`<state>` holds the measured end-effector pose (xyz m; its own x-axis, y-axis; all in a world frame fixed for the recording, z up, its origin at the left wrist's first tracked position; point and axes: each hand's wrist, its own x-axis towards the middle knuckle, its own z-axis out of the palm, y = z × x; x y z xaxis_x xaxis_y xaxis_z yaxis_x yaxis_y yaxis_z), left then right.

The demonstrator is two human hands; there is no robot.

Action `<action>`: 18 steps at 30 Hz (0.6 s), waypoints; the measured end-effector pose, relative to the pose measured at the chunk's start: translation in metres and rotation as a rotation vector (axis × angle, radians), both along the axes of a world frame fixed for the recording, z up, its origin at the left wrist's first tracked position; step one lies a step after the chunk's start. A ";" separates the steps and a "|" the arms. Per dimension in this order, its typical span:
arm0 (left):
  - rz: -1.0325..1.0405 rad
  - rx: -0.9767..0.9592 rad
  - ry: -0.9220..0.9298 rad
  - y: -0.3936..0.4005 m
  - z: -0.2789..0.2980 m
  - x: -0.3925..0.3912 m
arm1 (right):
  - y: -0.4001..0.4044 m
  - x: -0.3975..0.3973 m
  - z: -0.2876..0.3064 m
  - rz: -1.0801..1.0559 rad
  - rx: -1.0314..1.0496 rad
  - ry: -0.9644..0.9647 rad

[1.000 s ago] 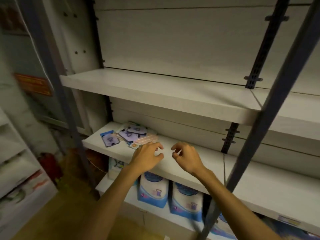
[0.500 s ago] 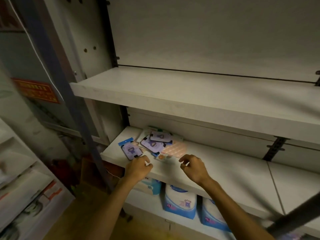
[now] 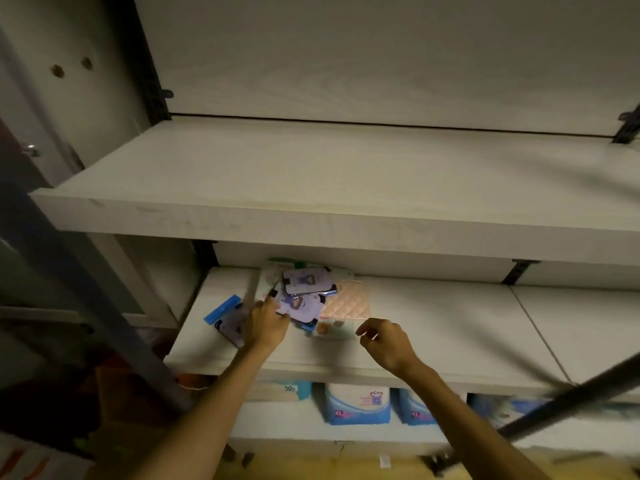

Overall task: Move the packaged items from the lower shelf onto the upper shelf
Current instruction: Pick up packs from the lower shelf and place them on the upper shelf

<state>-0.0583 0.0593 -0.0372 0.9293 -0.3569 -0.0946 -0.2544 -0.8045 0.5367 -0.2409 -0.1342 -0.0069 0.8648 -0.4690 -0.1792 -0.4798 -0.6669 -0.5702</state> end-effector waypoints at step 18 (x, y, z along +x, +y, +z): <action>-0.040 0.114 0.243 -0.039 -0.017 0.086 | 0.019 0.079 -0.034 -0.515 0.350 0.006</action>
<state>0.0275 0.0200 -0.0540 0.8596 -0.3674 -0.3552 -0.1619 -0.8551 0.4926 -0.1617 -0.1152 -0.0405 0.5416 -0.7384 -0.4018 -0.6937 -0.1226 -0.7097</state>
